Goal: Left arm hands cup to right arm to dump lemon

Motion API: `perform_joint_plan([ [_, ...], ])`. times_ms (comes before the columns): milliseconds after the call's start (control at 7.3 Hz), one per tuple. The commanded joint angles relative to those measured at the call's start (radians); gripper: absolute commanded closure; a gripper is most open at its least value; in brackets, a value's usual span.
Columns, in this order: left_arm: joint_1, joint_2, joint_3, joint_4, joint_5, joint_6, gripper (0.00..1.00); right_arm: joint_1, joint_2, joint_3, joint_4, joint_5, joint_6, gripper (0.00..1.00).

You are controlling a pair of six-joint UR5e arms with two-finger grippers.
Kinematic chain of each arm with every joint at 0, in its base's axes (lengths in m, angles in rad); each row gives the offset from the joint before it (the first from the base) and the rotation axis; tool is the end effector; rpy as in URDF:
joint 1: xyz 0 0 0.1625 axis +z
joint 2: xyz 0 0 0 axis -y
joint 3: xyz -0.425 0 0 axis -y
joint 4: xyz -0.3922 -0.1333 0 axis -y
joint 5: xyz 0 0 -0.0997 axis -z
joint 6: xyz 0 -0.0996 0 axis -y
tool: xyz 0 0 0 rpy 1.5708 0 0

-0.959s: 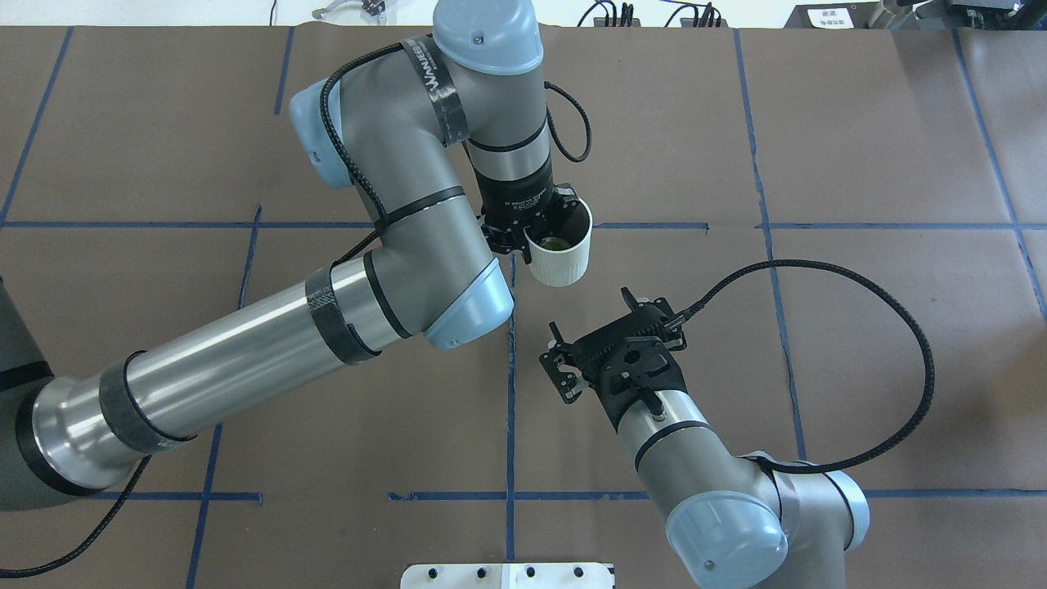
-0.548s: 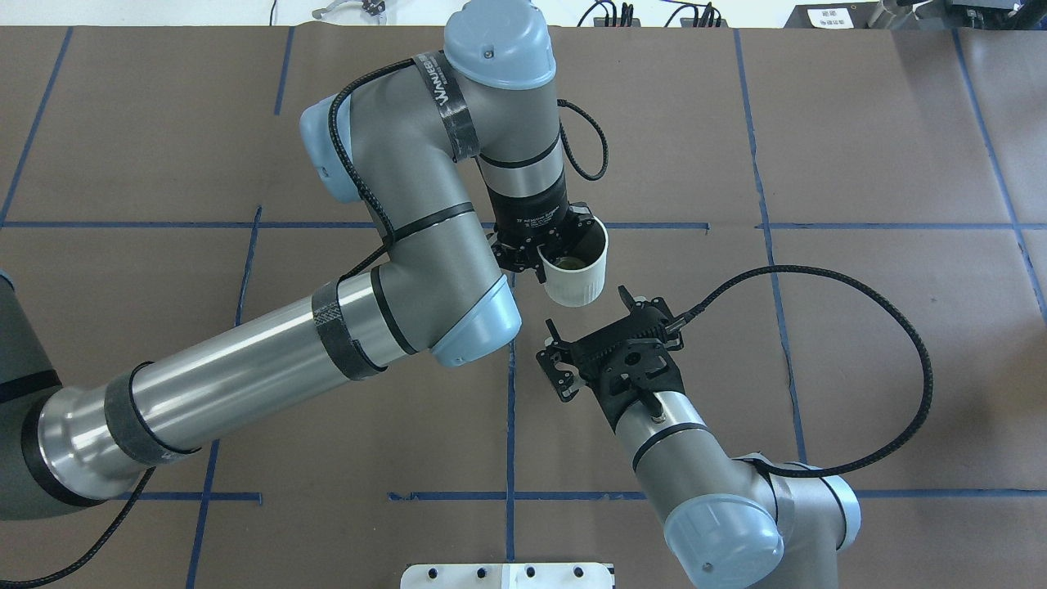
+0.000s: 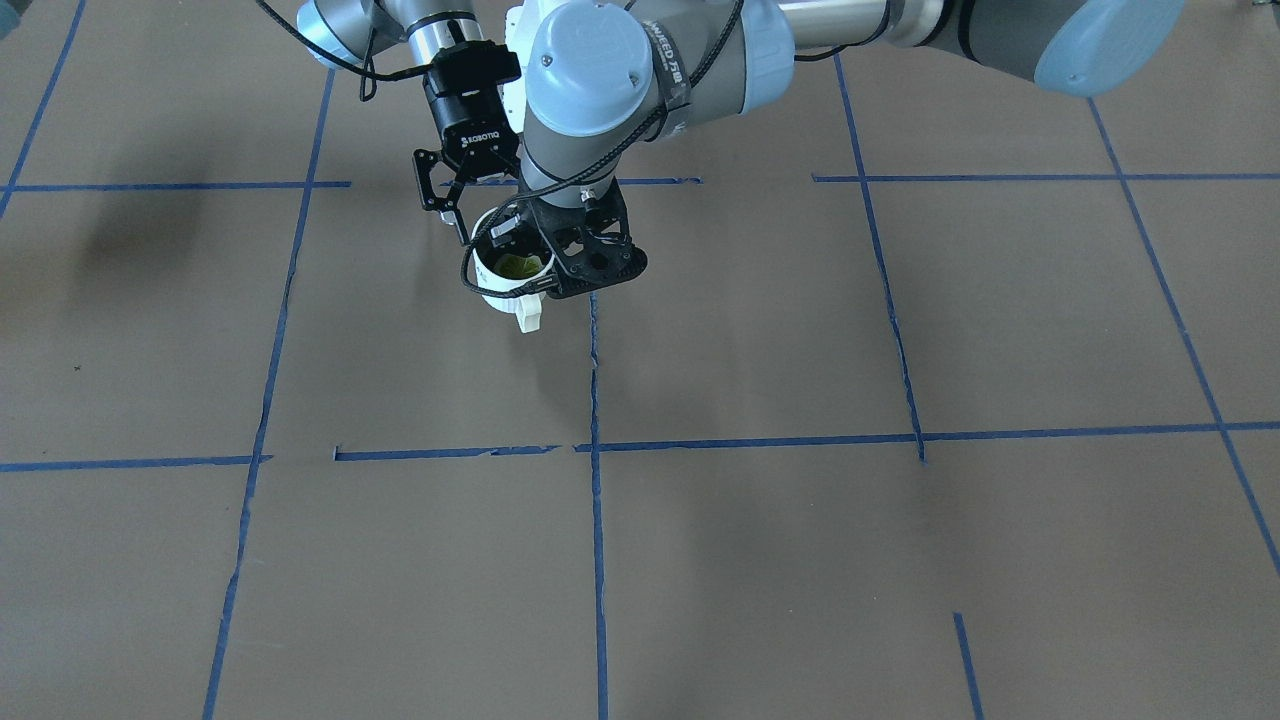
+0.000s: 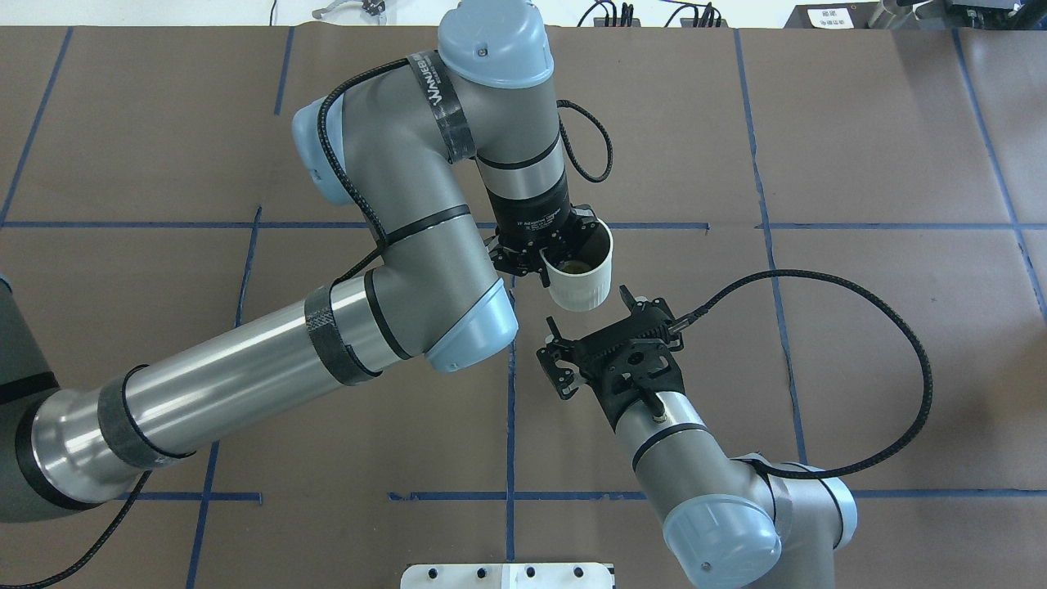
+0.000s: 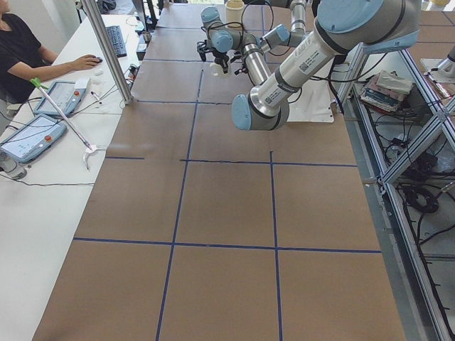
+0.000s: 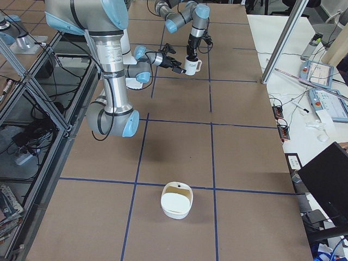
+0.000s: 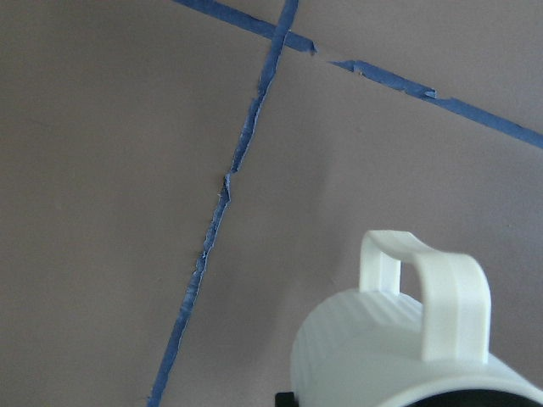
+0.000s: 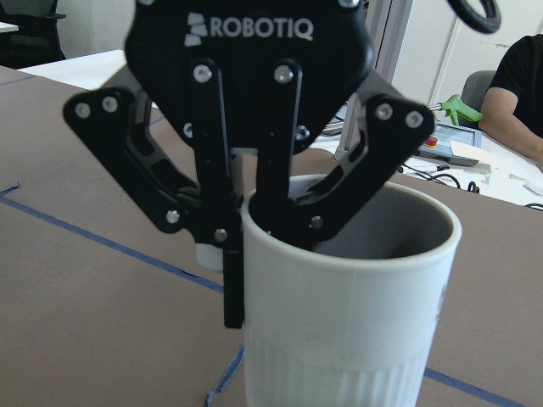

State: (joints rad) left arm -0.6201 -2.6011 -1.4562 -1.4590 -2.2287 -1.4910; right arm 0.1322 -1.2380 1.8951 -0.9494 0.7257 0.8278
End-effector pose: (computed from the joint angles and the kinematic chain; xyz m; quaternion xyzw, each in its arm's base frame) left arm 0.5514 -0.4827 0.0531 -0.1523 0.4497 -0.1106 0.8731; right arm -0.5093 -0.2774 0.2482 0.5287 -0.3534 0.0133 0.7716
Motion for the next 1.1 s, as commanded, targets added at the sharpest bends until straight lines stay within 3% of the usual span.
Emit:
perform_joint_plan([
  [0, 0.005, 0.001, -0.012, 0.002, -0.003, -0.003, 1.0, 0.0, 0.0, -0.001, 0.001, 0.0, 0.004, 0.0],
  [959, 0.042, 0.061, -0.116, 0.016, -0.002, -0.012, 1.0, -0.003, 0.002, -0.004, 0.001, 0.0, 0.005, 0.0],
])
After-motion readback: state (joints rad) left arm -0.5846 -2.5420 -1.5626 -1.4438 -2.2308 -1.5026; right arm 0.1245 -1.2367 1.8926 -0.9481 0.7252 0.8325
